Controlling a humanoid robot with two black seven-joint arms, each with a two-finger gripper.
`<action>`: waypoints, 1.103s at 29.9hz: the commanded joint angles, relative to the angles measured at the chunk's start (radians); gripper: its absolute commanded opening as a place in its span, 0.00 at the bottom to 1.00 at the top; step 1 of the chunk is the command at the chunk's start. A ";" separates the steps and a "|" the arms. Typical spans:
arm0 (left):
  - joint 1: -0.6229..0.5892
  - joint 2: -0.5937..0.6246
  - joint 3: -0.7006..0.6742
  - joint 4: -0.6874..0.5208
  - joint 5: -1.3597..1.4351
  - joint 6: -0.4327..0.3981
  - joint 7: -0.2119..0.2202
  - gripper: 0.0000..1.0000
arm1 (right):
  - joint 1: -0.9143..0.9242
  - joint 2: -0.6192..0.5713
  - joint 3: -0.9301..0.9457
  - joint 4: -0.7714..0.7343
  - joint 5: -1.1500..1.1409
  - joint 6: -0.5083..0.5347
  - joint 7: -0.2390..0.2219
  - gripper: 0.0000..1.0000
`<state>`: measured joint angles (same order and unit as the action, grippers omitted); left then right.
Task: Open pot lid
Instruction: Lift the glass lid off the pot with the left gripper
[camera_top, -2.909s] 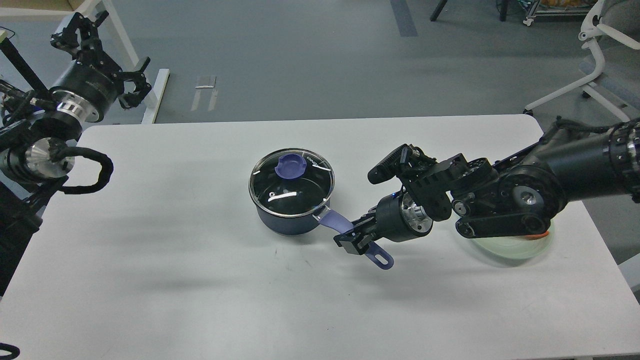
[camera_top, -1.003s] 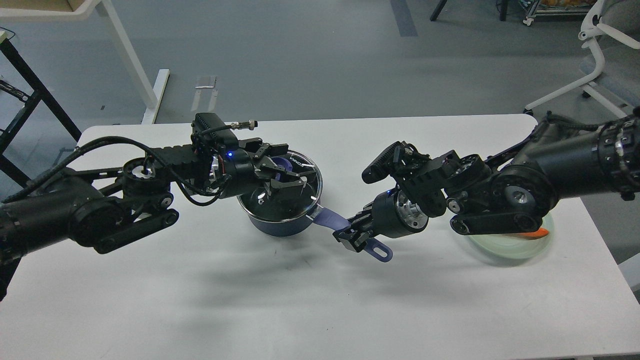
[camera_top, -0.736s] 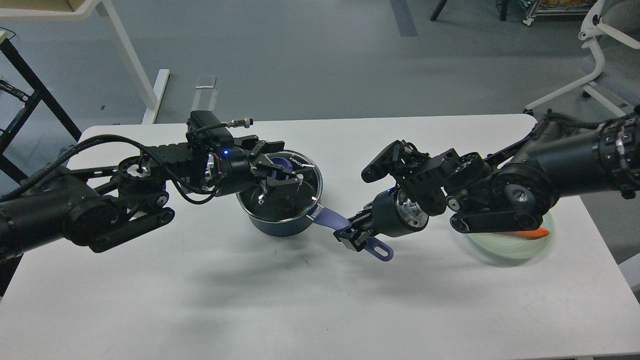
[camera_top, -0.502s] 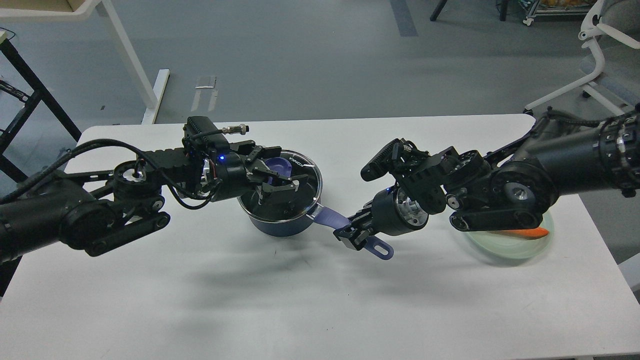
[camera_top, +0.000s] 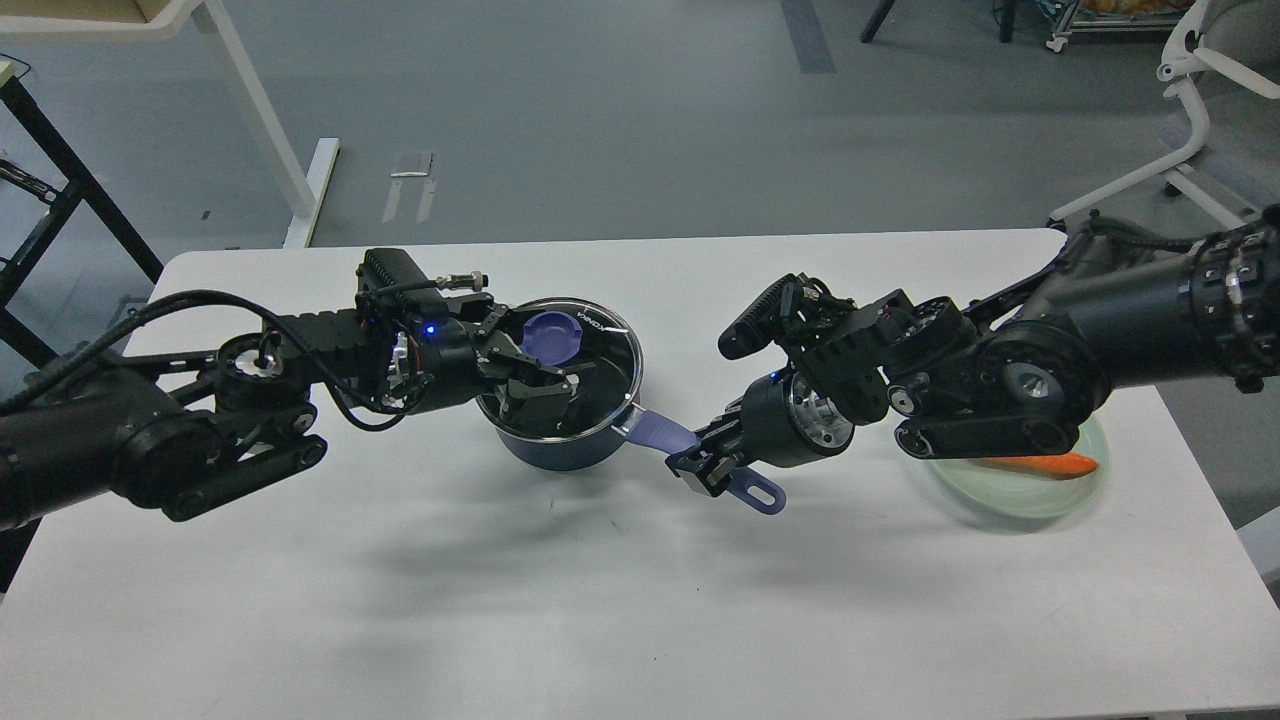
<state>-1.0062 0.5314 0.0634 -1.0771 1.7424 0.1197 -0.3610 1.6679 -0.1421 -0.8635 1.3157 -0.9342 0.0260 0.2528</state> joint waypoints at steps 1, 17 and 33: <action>-0.003 0.004 0.000 0.000 -0.003 0.008 -0.001 0.98 | 0.001 0.001 0.000 0.000 0.000 0.000 0.000 0.26; -0.009 0.007 0.001 0.000 -0.003 0.008 -0.021 0.48 | 0.003 0.001 0.000 0.001 0.000 0.000 0.000 0.27; -0.058 0.330 0.012 -0.029 -0.049 0.006 -0.084 0.46 | -0.002 -0.005 0.000 0.000 -0.001 0.000 0.000 0.27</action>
<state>-1.0843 0.7738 0.0631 -1.1080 1.6943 0.1202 -0.4343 1.6693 -0.1449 -0.8635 1.3166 -0.9349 0.0261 0.2528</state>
